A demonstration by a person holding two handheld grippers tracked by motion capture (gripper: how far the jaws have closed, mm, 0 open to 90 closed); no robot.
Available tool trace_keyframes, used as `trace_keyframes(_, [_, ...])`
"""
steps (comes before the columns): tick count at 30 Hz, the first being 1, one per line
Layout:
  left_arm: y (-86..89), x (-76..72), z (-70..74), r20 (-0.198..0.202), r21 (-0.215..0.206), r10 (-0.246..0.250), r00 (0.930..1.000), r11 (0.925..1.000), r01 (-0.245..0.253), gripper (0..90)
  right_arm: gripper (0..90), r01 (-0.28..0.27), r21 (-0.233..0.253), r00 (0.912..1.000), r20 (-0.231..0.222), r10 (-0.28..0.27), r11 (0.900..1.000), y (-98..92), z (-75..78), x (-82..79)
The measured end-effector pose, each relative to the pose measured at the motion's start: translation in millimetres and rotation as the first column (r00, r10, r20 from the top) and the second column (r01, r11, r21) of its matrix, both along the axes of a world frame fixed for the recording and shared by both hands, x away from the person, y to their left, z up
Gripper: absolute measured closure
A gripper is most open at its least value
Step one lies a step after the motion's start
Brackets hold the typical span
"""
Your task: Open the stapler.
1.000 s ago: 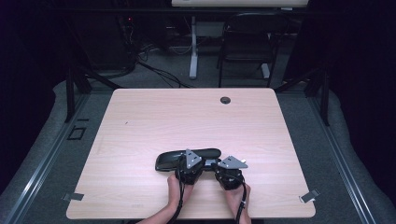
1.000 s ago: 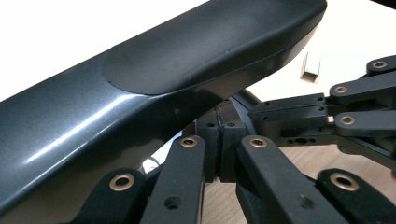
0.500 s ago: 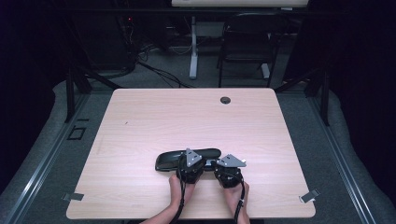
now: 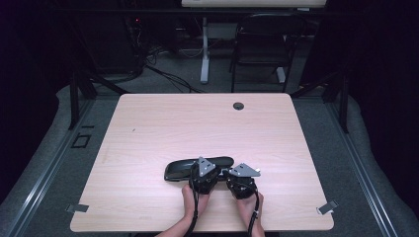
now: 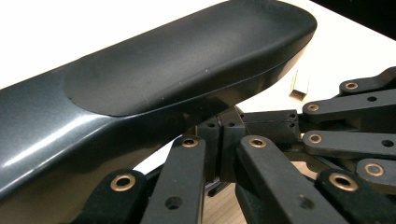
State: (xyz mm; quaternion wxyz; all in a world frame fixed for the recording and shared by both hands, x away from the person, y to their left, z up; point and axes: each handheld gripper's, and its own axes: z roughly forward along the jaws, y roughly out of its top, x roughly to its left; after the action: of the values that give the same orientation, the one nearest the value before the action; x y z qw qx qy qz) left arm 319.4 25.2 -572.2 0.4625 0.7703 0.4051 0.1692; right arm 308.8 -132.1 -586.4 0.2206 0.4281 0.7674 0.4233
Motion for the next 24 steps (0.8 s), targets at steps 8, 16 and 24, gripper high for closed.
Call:
trace_keyframes(8, [-2.0, 0.2, -1.8, 0.004, -0.014, 0.010, 0.9999, 0.9999, -0.010, 90.0, 90.0, -0.002, -0.003, 1.0000, 0.005, 0.002, 1.000, 0.7, -0.2, -0.3])
trace_keyframes(16, [-4.5, -1.3, -3.5, 0.015, -0.032, 0.032, 0.9994, 0.9990, -0.031, 90.0, 90.0, -0.004, -0.010, 1.0000, 0.008, 0.004, 1.000, 0.6, -0.1, -0.4])
trace_keyframes(24, [-3.4, -2.1, -6.4, 0.034, -0.056, 0.051, 0.9981, 0.9973, -0.049, 90.0, 90.0, -0.005, -0.001, 1.0000, 0.006, 0.005, 1.000, 0.9, -0.3, -0.3])
